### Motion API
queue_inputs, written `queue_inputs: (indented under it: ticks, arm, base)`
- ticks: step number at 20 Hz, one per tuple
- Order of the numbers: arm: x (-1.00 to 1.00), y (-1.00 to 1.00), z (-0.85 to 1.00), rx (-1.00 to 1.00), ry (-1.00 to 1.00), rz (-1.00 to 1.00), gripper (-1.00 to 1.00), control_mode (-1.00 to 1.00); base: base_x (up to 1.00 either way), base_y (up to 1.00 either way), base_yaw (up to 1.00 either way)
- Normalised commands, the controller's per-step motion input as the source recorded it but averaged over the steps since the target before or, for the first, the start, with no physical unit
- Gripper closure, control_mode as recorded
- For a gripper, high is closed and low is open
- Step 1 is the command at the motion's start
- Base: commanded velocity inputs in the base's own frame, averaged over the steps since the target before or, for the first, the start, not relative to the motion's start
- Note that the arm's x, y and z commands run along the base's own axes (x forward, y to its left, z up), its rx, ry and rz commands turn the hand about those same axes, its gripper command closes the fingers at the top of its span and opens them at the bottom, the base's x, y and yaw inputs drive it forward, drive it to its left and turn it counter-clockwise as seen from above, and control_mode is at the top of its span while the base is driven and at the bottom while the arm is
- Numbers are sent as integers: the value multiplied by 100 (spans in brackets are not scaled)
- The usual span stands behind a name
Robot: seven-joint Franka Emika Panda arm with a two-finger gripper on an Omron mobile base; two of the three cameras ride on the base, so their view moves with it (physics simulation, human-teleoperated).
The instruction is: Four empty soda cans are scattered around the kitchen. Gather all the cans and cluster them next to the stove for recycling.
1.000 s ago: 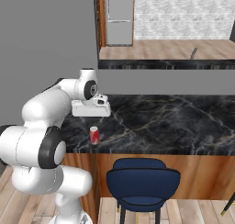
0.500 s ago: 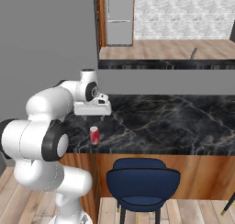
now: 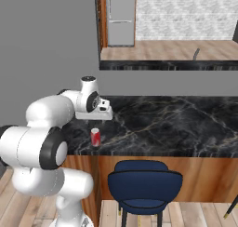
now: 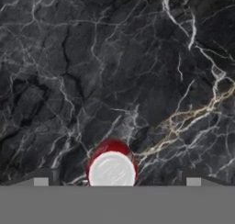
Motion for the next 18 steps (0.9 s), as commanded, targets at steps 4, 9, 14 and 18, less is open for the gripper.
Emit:
queue_inputs:
  ticks: [4,9,14,18]
  arm:
    - [0,0,-5,13,0,-3,-100,-100]
    - [-1,0,-1,7,1,-8,-100,-100]
    - [4,0,5,0,8,-8,-100,-100]
    - [-1,2,-3,-1,4,-9,-100,-100]
  base:
    - [0,0,0]
    - [0,0,0]
    - [0,0,0]
    - [0,0,0]
